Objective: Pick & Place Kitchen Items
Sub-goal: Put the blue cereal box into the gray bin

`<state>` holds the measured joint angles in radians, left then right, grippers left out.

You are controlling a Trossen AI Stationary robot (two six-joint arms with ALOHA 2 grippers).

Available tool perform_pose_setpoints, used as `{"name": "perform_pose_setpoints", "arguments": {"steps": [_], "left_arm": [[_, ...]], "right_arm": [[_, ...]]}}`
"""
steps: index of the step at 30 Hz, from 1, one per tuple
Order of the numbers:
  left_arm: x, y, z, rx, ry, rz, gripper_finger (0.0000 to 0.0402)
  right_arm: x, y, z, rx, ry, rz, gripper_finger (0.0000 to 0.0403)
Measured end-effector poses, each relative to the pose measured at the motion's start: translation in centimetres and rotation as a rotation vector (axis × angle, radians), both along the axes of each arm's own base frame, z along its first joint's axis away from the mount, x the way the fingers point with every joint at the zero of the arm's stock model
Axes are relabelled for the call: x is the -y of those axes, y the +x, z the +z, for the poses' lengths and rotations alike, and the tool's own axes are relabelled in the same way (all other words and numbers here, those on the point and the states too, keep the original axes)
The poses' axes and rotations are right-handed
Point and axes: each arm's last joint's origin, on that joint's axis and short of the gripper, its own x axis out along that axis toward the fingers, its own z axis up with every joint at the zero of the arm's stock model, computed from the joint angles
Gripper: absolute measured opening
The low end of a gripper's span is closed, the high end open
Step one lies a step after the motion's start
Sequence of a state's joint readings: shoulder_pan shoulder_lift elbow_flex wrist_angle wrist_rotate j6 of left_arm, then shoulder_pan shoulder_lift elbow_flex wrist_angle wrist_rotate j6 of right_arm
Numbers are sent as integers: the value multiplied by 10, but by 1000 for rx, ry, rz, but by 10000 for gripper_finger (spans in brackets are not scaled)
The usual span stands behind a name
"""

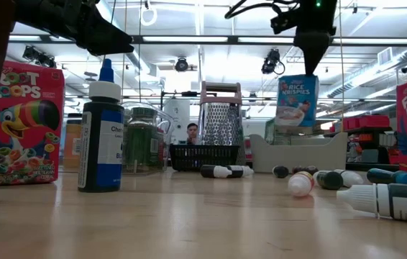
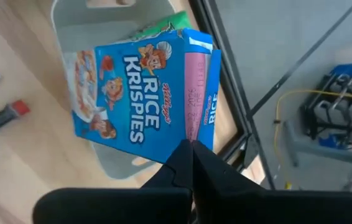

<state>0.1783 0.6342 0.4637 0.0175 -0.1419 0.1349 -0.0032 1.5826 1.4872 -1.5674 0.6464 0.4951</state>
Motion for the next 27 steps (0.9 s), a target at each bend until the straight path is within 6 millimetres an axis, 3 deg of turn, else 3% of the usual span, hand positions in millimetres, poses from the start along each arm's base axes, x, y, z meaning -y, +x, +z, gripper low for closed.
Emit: {"name": "perform_pose_setpoints", "arguments": {"steps": [11, 17, 27], "left_arm": [[0, 0, 0, 0, 0, 0, 291], [0, 0, 0, 0, 0, 0, 291], [0, 0, 0, 3, -11, 1, 291]], "right_arm": [[-1, 0, -6, -51, 33, 50, 0], [1, 10, -8, 24, -33, 82, 0], [3, 14, -51, -61, -148, 206, 0]]}}
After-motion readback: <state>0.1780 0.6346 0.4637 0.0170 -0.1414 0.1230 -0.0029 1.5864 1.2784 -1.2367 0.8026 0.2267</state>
